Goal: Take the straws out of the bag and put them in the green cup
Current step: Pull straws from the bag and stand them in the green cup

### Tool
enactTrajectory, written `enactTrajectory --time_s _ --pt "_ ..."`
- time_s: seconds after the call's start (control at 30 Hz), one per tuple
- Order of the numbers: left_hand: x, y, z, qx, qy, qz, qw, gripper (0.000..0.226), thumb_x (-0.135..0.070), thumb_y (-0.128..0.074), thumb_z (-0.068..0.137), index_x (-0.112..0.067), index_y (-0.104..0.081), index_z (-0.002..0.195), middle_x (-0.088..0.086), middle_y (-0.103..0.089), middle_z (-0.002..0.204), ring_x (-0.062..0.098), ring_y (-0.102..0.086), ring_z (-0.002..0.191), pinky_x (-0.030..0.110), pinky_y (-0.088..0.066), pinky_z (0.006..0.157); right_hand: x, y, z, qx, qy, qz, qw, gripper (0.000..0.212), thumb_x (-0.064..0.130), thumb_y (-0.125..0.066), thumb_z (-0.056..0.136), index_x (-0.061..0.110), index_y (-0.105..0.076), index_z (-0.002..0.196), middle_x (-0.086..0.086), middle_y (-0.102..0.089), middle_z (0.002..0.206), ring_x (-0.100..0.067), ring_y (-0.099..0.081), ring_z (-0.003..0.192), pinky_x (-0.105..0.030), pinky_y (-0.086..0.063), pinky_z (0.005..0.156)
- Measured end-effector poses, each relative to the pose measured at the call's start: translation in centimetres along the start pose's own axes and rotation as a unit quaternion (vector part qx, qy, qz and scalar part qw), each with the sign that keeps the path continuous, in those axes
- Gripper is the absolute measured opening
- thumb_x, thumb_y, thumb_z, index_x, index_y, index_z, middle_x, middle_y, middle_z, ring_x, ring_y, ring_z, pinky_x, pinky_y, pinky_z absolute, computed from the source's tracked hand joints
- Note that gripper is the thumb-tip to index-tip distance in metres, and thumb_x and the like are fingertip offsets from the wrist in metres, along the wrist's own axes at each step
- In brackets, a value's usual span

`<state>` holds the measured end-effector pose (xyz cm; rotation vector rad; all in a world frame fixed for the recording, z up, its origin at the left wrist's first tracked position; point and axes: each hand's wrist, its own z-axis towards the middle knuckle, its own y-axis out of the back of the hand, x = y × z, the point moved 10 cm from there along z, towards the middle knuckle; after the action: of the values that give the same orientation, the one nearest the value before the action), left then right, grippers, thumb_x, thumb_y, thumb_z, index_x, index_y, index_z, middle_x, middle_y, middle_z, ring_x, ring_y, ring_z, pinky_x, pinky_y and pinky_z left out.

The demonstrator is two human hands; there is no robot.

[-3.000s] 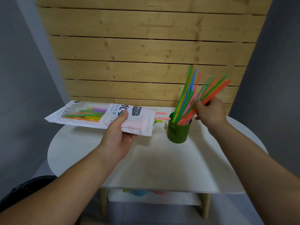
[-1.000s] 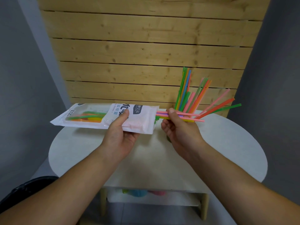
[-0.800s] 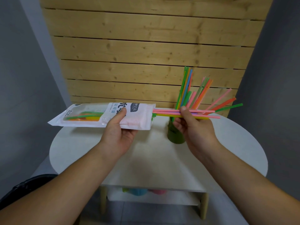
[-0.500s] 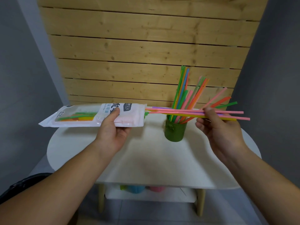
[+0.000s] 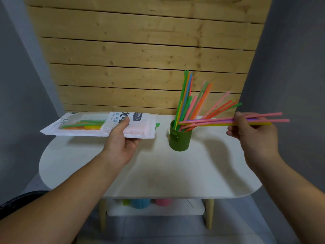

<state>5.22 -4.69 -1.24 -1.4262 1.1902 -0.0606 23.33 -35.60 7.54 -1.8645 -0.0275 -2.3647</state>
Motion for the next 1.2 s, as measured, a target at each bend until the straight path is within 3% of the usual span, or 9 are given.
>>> enactTrajectory --time_s 0.17,0.37,0.47,0.7,0.77,0.87,0.93,1.07,1.2 --pt "-0.1 -0.1 0.0 0.01 -0.002 0.009 1.0 0.03 -0.01 -0.068 0.093 -0.015 -0.062 0.122 0.006 -0.079 0.109 0.02 -0.077 0.092 0.04 -0.064 0.07 -0.4 -1.8 0.8 0.011 -0.006 -0.048 0.999 0.017 0.023 -0.066 0.093 0.015 -0.068 0.078 -0.007 -0.066 0.063 -0.015 -0.066 0.051 -0.042 -0.062 0.071" --pt "-0.6 0.1 -0.2 0.017 -0.006 0.022 1.0 0.03 -0.011 -0.069 0.093 -0.015 -0.062 0.122 0.007 -0.079 0.108 0.021 -0.077 0.094 0.043 -0.064 0.077 -0.4 -4.7 2.3 0.03 0.021 -0.13 0.991 0.014 0.021 -0.066 0.092 0.015 -0.069 0.079 -0.007 -0.068 0.067 -0.02 -0.067 0.056 -0.041 -0.062 0.063" --pt "-1.0 0.2 -0.2 0.02 -0.01 0.031 0.999 0.031 -0.011 -0.069 0.093 -0.016 -0.061 0.122 0.007 -0.079 0.109 0.022 -0.077 0.096 0.045 -0.063 0.079 -0.4 -6.0 3.0 0.028 0.041 -0.155 0.987 0.013 0.019 -0.066 0.091 0.008 -0.07 0.084 -0.007 -0.066 0.066 -0.019 -0.065 0.056 -0.035 -0.058 0.055" --pt "-1.1 0.4 0.1 0.024 -0.012 0.051 0.998 0.027 -0.012 -0.067 0.094 -0.017 -0.063 0.121 0.004 -0.08 0.102 0.019 -0.078 0.089 0.037 -0.064 0.066 -3.2 -8.9 3.3 0.044 0.006 -0.091 0.995 0.02 0.024 -0.069 0.091 0.005 -0.066 0.098 -0.004 -0.062 0.076 -0.015 -0.058 0.064 -0.016 -0.045 0.043" --pt "-1.1 0.4 0.1 0.024 -0.011 0.054 0.998 0.028 -0.012 -0.068 0.094 -0.017 -0.063 0.121 0.005 -0.08 0.103 0.019 -0.078 0.089 0.038 -0.064 0.069 -3.6 -9.7 3.3 0.051 0.014 -0.1 0.994 0.021 0.028 -0.066 0.093 0.007 -0.067 0.098 -0.006 -0.063 0.08 -0.02 -0.06 0.069 -0.024 -0.05 0.05" --pt "-1.0 0.3 0.2 0.029 -0.009 0.058 0.998 0.025 -0.013 -0.067 0.094 -0.017 -0.064 0.119 0.004 -0.08 0.102 0.018 -0.078 0.088 0.039 -0.065 0.072 -3.6 -10.5 3.4 0.058 0.032 -0.123 0.99 0.018 0.034 -0.062 0.094 0.017 -0.066 0.094 -0.003 -0.068 0.085 -0.027 -0.066 0.083 -0.045 -0.059 0.072" --pt "-1.0 0.3 0.2 0.028 -0.008 0.06 0.998 0.025 -0.013 -0.067 0.095 -0.017 -0.064 0.119 0.004 -0.08 0.102 0.019 -0.078 0.088 0.04 -0.064 0.073 -3.5 -11.0 3.4 0.069 0.041 -0.138 0.987 0.021 0.037 -0.061 0.093 0.017 -0.067 0.093 -0.006 -0.07 0.087 -0.029 -0.067 0.085 -0.052 -0.059 0.077" --pt "-1.1 0.4 0.2 0.027 -0.011 0.061 0.998 0.026 -0.012 -0.067 0.094 -0.017 -0.064 0.119 0.005 -0.08 0.102 0.019 -0.077 0.09 0.042 -0.063 0.078 -3.2 -11.8 3.4 0.08 0.063 -0.159 0.982 0.024 0.031 -0.057 0.097 0.01 -0.067 0.095 -0.013 -0.07 0.088 -0.031 -0.066 0.083 -0.049 -0.058 0.077" --pt "-1.3 0.4 0.1 0.027 -0.01 0.061 0.998 0.027 -0.012 -0.068 0.094 -0.018 -0.063 0.12 0.005 -0.08 0.103 0.02 -0.077 0.092 0.043 -0.062 0.08 -2.8 -11.9 3.9 0.083 0.08 -0.167 0.979 0.017 0.03 -0.053 0.099 0.016 -0.062 0.095 -0.002 -0.064 0.081 -0.026 -0.063 0.076 -0.044 -0.059 0.074"
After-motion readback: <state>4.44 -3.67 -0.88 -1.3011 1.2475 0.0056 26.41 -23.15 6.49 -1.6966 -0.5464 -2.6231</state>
